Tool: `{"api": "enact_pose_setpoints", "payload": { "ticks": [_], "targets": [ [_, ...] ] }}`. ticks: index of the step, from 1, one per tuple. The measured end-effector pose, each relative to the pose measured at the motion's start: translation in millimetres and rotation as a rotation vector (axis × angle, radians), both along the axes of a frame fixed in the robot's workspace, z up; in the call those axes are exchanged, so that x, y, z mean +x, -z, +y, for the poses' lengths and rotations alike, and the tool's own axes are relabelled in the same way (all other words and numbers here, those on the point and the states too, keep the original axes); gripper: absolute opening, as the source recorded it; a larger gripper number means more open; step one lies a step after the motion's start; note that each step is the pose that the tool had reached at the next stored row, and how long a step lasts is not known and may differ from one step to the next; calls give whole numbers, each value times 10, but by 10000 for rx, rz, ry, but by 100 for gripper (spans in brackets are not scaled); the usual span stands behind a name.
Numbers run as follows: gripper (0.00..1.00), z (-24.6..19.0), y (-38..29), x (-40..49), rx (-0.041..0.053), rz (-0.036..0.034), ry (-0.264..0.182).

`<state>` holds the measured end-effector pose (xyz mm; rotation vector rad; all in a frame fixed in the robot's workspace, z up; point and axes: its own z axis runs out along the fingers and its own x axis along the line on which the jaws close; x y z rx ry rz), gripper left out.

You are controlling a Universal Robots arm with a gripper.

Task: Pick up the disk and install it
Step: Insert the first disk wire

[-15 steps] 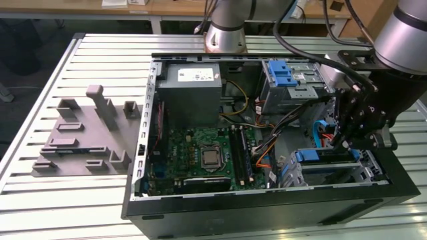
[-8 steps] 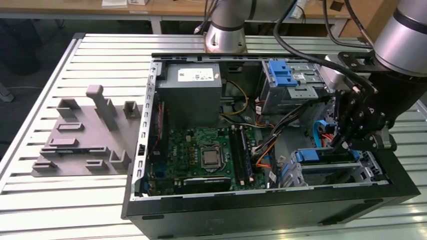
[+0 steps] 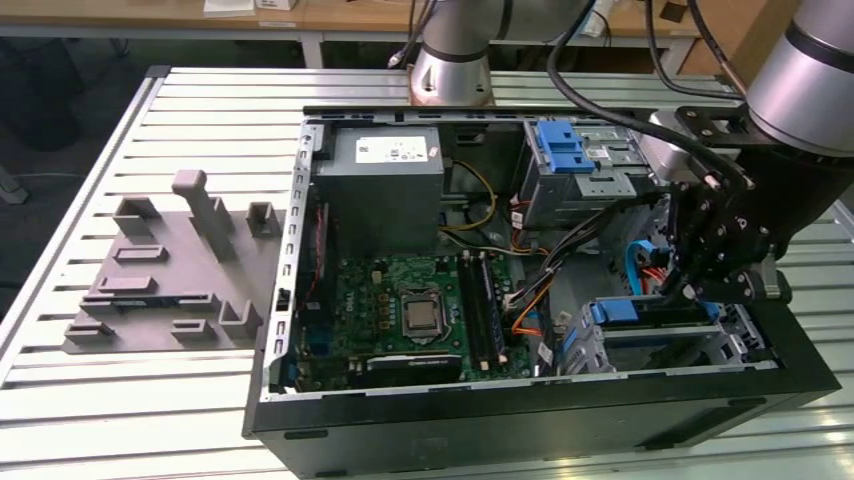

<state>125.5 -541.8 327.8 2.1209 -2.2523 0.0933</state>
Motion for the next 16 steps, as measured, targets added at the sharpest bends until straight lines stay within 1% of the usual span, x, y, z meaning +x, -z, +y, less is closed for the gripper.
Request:
{"api": "enact_pose_setpoints", "payload": {
  "ticks": [4,5,11,12,13,14,15,16],
  "targets": [
    [18,0,-4,0,4,0,0],
    [24,0,-17,1,6,0,0],
    [24,1,-138,1,1,0,0],
    [24,1,-141,1,3,0,0],
    [22,1,-140,1,4,0,0],
    [16,1,-140,1,5,0,0],
    [16,1,-141,1,4,0,0],
    [11,1,-142,1,2,0,0]
  ]
}}
